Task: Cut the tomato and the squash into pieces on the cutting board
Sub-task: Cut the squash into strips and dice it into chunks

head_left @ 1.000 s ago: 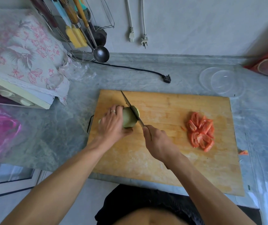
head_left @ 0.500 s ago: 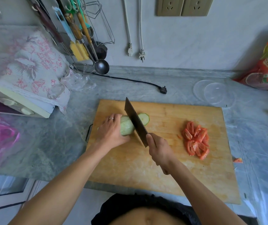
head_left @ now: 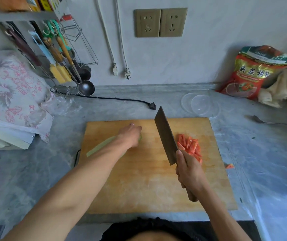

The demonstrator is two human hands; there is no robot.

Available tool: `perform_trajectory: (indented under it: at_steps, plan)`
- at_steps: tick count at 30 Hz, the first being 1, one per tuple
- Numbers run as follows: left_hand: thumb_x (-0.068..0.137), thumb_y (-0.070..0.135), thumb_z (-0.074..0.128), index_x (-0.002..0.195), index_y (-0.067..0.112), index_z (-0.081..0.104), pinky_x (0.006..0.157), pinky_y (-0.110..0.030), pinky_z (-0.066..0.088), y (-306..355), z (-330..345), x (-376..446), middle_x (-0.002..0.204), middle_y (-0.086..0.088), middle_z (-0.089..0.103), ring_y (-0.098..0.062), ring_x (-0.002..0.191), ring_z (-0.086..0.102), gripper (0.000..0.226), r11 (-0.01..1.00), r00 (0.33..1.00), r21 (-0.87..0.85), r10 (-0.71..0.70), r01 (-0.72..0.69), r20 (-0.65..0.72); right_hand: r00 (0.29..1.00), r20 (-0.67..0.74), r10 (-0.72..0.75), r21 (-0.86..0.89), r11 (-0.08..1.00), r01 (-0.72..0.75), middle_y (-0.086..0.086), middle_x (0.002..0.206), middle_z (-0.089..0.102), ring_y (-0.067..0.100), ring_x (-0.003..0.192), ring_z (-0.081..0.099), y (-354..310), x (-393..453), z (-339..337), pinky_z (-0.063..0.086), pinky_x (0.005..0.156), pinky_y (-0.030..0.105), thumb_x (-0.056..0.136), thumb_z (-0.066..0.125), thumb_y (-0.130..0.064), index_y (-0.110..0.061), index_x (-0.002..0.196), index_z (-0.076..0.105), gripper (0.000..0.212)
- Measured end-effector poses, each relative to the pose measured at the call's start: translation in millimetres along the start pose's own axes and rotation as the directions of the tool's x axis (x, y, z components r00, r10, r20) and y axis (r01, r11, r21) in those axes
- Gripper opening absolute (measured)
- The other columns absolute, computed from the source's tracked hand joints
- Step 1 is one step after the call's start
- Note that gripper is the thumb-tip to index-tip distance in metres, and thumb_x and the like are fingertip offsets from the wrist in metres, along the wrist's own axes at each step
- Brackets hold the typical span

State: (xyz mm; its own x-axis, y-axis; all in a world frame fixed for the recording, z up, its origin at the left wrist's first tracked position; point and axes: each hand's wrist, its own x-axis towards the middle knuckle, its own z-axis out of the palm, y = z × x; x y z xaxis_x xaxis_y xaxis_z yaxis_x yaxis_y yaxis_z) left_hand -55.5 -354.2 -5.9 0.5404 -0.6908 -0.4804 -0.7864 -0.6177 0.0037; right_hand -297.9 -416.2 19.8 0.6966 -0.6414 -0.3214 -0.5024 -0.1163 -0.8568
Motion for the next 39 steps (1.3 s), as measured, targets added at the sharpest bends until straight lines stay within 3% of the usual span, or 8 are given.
perform_trajectory:
  at_steps: [5, 9, 14, 18, 21, 26, 31, 39]
  plan:
    - [0.076, 0.022, 0.072, 0.128, 0.022, 0.051, 0.077, -0.034, 0.050, 10, -7, 2, 0.124, -0.008, 0.046, -0.029, 0.100, 0.059, 0.056, 0.959, 0.986, -0.280, 0.002, -0.049, -0.168, 0.996, -0.078, 0.035, 0.023, 0.999, -0.034, 0.003, 0.059, 0.047, 0.016, 0.042, 0.040, 5, -15, -25, 0.041, 0.039, 0.030, 0.105, 0.032, -0.038, -0.013, 0.081, 0.050, 0.040]
    - [0.077, 0.028, 0.072, 0.139, 0.024, 0.051, 0.094, -0.025, 0.044, 68, -23, -8, 0.130, -0.002, 0.044, -0.020, 0.111, 0.055, 0.066, 0.830, 0.940, -0.467, 0.186, -0.306, -0.285, 0.982, -0.169, 0.082, -0.006, 0.996, -0.084, 0.004, 0.059, 0.050, 0.014, 0.040, 0.042, 18, -26, -62, 0.043, 0.039, 0.030, 0.105, 0.033, -0.038, -0.017, 0.079, 0.053, 0.039]
    - [0.073, 0.035, 0.075, 0.139, 0.021, 0.052, 0.101, -0.032, 0.045, 159, -23, 4, 0.136, -0.008, 0.048, -0.026, 0.122, 0.052, 0.071, 0.845, 0.908, -0.335, 0.374, -0.417, -0.189, 0.934, -0.322, 0.157, -0.079, 0.978, -0.192, 0.008, 0.065, 0.057, 0.021, 0.047, 0.049, 37, -43, -116, 0.046, 0.038, 0.031, 0.104, 0.036, -0.037, -0.025, 0.084, 0.058, 0.033]
    - [0.060, 0.043, 0.069, 0.128, 0.020, 0.059, 0.088, -0.038, 0.052, 232, -11, 24, 0.113, -0.008, 0.055, -0.031, 0.109, 0.058, 0.072, 0.853, 0.869, -0.174, 0.492, -0.492, -0.050, 0.882, -0.429, 0.196, -0.075, 0.965, -0.251, 0.013, 0.067, 0.059, 0.024, 0.049, 0.051, 51, -54, -152, 0.050, 0.040, 0.037, 0.105, 0.035, -0.035, -0.018, 0.084, 0.058, 0.035]
    - [0.070, 0.040, 0.075, 0.137, 0.016, 0.052, 0.090, -0.042, 0.051, 275, -2, 32, 0.121, -0.014, 0.051, -0.035, 0.109, 0.057, 0.075, 0.845, 0.847, -0.060, 0.531, -0.531, -0.013, 0.860, -0.460, 0.220, -0.062, 0.958, -0.279, 0.016, 0.073, 0.061, 0.033, 0.061, 0.056, 64, -59, -168, 0.054, 0.049, 0.044, 0.105, 0.034, -0.037, -0.013, 0.091, 0.059, 0.036]
    - [0.086, 0.034, 0.067, 0.147, 0.018, 0.037, 0.090, -0.037, 0.049, 305, 17, 45, 0.136, -0.012, 0.049, -0.033, 0.117, 0.056, 0.070, 0.846, 0.846, -0.002, 0.533, -0.533, -0.010, 0.863, -0.467, 0.194, -0.056, 0.967, -0.248, 0.014, 0.071, 0.060, 0.038, 0.068, 0.057, 77, -64, -182, 0.054, 0.065, 0.054, 0.105, 0.035, -0.038, -0.014, 0.093, 0.060, 0.036]
    - [0.093, 0.015, 0.061, 0.147, 0.014, 0.041, 0.107, -0.033, 0.040, 305, 23, 44, 0.145, -0.014, 0.049, -0.028, 0.133, 0.047, 0.057, 0.842, 0.870, -0.222, 0.487, -0.492, -0.083, 0.870, -0.454, 0.191, -0.031, 0.973, -0.230, 0.017, 0.073, 0.061, 0.037, 0.069, 0.058, 84, -62, -188, 0.054, 0.064, 0.054, 0.105, 0.035, -0.038, -0.010, 0.096, 0.061, 0.039]
    - [0.092, 0.006, 0.063, 0.102, 0.020, 0.073, 0.085, -0.017, 0.052, 206, 15, -15, 0.098, 0.012, 0.072, 0.001, 0.089, 0.066, 0.021, 0.619, 0.903, -0.678, 0.132, -0.397, -0.409, 0.955, -0.292, 0.056, -0.062, 0.995, -0.077, 0.010, 0.065, 0.054, 0.019, 0.051, 0.045, 68, -45, -170, 0.053, 0.056, 0.049, 0.105, 0.036, -0.038, -0.017, 0.083, 0.055, 0.036]
